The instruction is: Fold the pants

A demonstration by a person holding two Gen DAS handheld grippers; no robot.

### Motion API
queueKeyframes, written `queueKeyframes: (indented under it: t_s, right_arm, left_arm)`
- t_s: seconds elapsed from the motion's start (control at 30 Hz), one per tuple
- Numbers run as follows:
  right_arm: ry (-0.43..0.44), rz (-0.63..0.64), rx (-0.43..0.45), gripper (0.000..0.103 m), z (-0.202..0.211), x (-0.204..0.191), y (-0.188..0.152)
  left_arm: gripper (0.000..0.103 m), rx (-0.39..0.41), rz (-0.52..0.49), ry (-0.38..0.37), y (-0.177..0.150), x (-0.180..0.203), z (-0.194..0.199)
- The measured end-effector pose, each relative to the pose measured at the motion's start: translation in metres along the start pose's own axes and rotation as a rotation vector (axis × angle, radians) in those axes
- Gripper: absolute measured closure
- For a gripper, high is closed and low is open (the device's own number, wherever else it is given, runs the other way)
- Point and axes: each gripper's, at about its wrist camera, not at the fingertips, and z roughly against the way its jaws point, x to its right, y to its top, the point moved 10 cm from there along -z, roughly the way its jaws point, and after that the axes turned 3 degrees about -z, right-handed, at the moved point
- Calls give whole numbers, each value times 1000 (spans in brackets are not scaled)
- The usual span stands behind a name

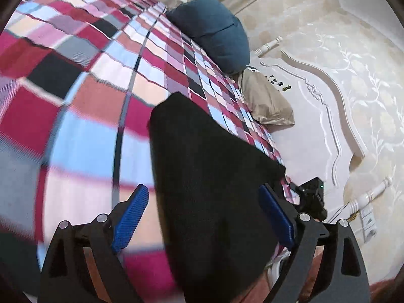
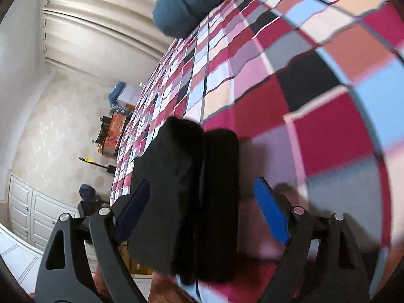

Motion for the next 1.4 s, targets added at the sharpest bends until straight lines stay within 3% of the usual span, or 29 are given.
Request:
queueKeyframes:
  t_s: [0.2,0.37,0.43,0.47,0.5,0.53,0.57,0.6,0.77,0.87,1.4]
  right_arm:
    - [33,-11,-44,18,-36,0,19]
    - [88,-28,-74,17,-53,-7,24]
    - [71,-4,-87,30,-57,-9,21]
    - [44,7,-98,49,-61,-8,20]
    - [41,3,-108,56,-64,-6,19]
    - [50,-8,-106,59,-64,-4,18]
    - [65,-14,-102,62,-64,-4,18]
    - [73,-11,-94,65,-63,-5,17]
    - [76,32,-53,68,-59,-17,18]
    - [78,61,-40,69,-62,-27,25]
    - [139,67,5,69,-125,-68,100]
  left_arm:
    - [16,-30,85,-9,34,-27,-36]
    - [16,-45,75,0,47,-30,-51]
    - [16,-57,54,20,50,-28,-58]
    - [16,-69,38,32,49,-26,-62]
    - [17,-81,17,39,49,-24,-66]
    - [21,-88,-12,54,48,-22,-69]
    - [40,-95,-47,88,46,-22,-72]
    - [46,-117,-80,136,43,-24,-75]
    - [61,-90,-38,149,51,-31,-69]
    - [64,-74,-86,185,62,-27,-66]
    - [66,-23,-92,282,162,-57,-81]
